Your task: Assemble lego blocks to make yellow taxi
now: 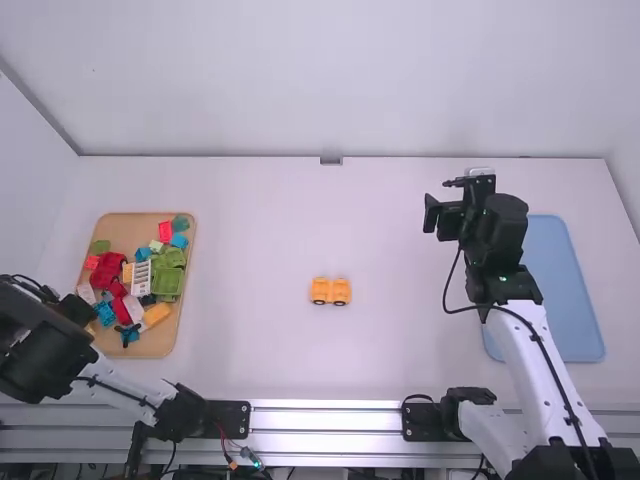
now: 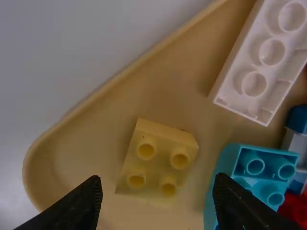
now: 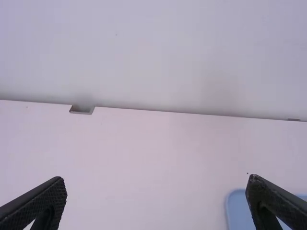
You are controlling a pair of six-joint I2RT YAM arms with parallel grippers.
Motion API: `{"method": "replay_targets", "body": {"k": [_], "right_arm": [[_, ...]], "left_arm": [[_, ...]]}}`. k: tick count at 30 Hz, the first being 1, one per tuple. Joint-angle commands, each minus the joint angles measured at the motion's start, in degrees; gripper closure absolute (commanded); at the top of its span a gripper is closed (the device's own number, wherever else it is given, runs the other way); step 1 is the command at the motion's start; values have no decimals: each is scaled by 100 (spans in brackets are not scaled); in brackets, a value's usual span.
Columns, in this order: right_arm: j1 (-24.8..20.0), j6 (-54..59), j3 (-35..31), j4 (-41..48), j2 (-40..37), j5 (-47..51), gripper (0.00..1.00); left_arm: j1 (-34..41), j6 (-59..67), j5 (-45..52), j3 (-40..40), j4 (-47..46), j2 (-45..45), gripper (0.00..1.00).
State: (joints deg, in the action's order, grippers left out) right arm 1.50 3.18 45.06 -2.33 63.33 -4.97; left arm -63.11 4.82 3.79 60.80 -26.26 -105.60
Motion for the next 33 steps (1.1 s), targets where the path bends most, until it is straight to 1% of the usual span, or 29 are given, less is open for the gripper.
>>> {"method": "replay_targets", "body": {"k": [1, 4, 7, 10, 12, 16, 17, 23, 26, 27, 33], "right_arm": [[4, -2, 181, 9, 44, 7, 2], [4, -2, 179, 15, 44, 4, 1], [4, 0, 179, 22, 44, 4, 1], [4, 2, 179, 87, 44, 7, 1], [4, 0, 179, 118, 44, 7, 1], [4, 0, 179, 129, 44, 7, 1], [4, 2, 179, 127, 44, 7, 2], [4, 4, 179, 133, 44, 7, 1], [4, 2, 179, 131, 44, 13, 1], [4, 2, 179, 129, 44, 7, 1], [4, 2, 179, 127, 44, 31, 2]], "left_arm": [[11, -168, -24, -186, 96, -28, 40], [11, -48, -52, -219, 162, -28, 43], [11, -50, -297, -221, 149, -28, 41], [11, -22, -457, -234, 103, -28, 43], [11, 378, -352, -262, 131, -28, 41], [11, 903, -28, -328, 260, -28, 42], [11, 1067, 2, -339, 280, -28, 45], [11, 1163, -234, -350, 251, -28, 46], [11, 1252, -247, -350, 232, -28, 50], [11, 1287, -317, -350, 236, -28, 53], [11, 1283, -393, -350, 256, -28, 58]]}}
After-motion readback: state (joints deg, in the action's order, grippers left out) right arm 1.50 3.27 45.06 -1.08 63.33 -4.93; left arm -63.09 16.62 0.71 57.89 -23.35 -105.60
